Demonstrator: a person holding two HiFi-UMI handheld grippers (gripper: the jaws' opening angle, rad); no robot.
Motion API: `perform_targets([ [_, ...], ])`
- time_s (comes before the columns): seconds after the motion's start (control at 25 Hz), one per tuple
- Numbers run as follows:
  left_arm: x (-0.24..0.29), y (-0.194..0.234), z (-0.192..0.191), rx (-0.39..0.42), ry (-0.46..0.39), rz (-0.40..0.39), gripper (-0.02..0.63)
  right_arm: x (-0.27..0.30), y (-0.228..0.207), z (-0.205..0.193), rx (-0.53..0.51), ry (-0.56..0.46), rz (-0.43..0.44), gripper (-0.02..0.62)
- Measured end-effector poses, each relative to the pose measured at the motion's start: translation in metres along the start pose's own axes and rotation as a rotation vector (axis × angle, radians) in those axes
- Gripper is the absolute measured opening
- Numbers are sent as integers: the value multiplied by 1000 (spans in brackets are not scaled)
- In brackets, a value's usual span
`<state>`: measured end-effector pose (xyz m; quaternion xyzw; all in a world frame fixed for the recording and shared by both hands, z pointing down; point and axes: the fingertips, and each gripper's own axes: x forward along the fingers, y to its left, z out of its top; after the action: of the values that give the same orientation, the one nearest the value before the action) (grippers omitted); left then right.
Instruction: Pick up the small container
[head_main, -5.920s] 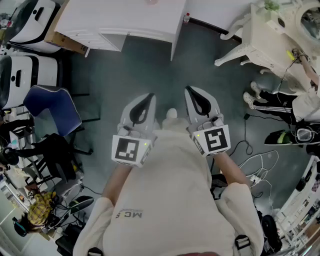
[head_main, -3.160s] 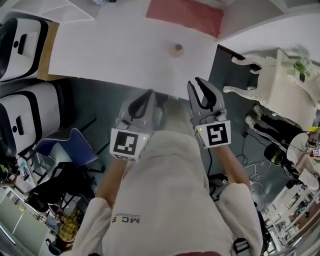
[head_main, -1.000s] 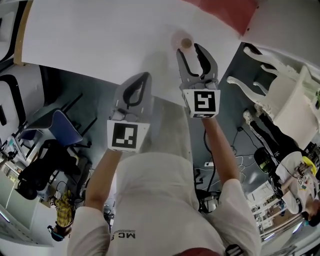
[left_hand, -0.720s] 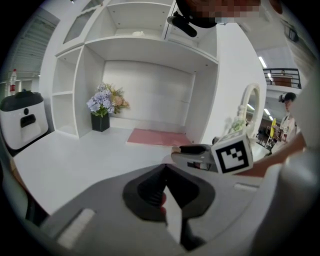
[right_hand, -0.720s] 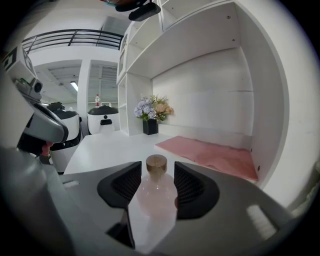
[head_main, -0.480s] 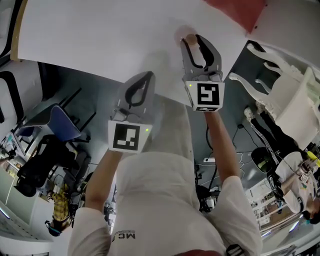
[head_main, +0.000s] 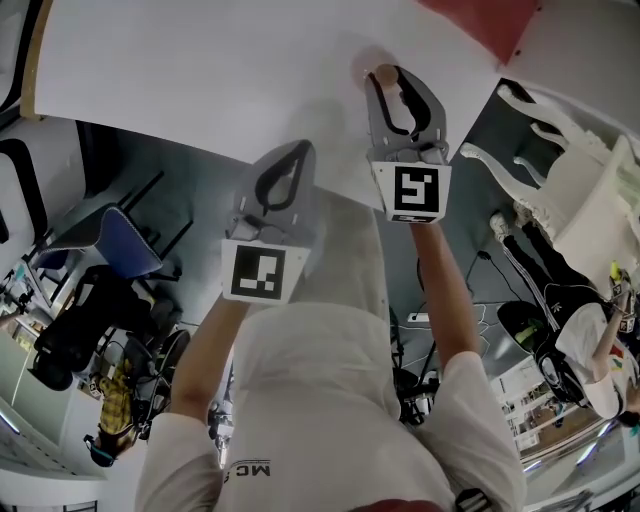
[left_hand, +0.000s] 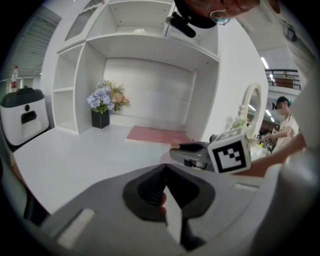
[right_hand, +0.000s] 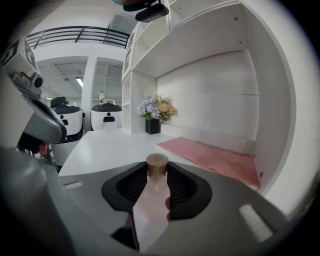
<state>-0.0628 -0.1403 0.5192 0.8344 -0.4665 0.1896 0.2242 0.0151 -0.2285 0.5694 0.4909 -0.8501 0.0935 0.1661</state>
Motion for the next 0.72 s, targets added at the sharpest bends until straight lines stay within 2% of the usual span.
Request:
perform_targets([
  [0.52,-8,0,19,0,-26,-1,0,-19,6,2,4,51,42,123],
  [0.72,-15,-1,33,-5,-40,-4,0,-33,10,27,9,3,43,123],
])
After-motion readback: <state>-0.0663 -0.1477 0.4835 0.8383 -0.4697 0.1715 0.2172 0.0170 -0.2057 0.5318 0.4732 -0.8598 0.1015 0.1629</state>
